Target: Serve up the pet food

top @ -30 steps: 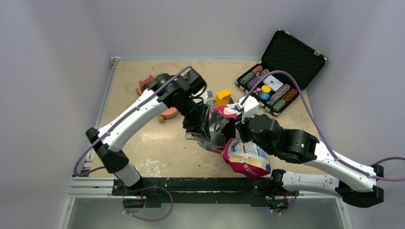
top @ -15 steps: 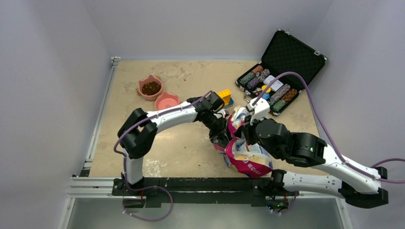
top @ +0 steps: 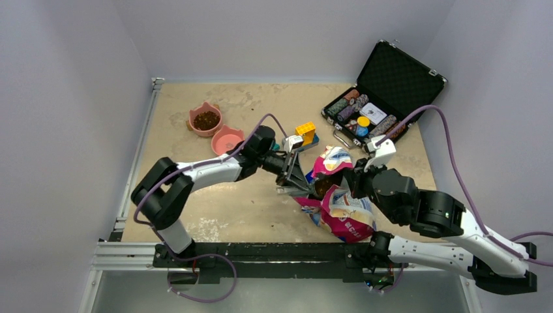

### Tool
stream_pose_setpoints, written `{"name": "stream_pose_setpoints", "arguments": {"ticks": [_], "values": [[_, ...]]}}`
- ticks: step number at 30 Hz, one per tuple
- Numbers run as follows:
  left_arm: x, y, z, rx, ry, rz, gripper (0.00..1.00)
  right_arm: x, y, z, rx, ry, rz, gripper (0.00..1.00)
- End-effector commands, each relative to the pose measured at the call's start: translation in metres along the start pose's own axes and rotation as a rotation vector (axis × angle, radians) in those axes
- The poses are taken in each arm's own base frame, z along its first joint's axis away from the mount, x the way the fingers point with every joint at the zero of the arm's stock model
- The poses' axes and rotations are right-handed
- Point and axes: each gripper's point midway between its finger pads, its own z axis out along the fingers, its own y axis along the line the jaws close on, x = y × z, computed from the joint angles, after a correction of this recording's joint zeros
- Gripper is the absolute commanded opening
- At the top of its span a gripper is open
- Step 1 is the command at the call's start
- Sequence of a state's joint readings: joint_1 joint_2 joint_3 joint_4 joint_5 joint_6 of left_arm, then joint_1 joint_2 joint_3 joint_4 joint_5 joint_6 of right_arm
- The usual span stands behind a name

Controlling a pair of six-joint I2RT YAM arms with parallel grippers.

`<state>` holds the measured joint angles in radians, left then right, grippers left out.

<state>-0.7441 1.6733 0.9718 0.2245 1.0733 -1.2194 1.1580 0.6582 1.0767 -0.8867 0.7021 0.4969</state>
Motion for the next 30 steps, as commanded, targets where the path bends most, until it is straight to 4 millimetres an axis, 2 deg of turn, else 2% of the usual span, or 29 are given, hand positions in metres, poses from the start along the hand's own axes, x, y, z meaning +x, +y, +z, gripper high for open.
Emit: {"name": "stream_pose_setpoints", "arguments": {"ticks": [1, 9, 14, 19, 22, 24, 26, 30], "values": [[0.019, -0.037, -0.018, 0.001, 0.017, 0.089, 0.00, -0.023, -0.004, -0.006, 0.011, -0.076, 0.026, 0.00], [0.037, -0.055, -0.046, -0.111, -0.003, -0.002, 0.00, -0.031, 0.003, -0.002, 0.004, -0.084, -0.025, 0.00], [0.045, -0.068, -0.057, -0.111, -0.044, 0.007, 0.00, -0.026, 0.000, 0.000, 0.013, -0.077, -0.034, 0.00], [0.044, -0.062, -0.066, -0.176, -0.113, -0.051, 0.00, -0.021, -0.003, -0.001, 0.026, -0.065, -0.036, 0.00], [0.043, -0.058, -0.072, -0.304, -0.175, -0.081, 0.00, -0.019, -0.003, 0.000, 0.026, -0.058, -0.034, 0.00], [0.047, -0.064, -0.069, -0.353, -0.158, -0.070, 0.00, -0.017, -0.002, 0.001, 0.022, -0.053, -0.037, 0.00], [0.047, -0.074, -0.066, -0.352, -0.162, -0.045, 0.00, -0.016, 0.000, 0.002, 0.020, -0.049, -0.037, 0.00], [0.039, -0.077, -0.071, -0.297, -0.204, -0.047, 0.00, -0.017, 0.002, 0.004, 0.021, -0.049, -0.040, 0.00]]}}
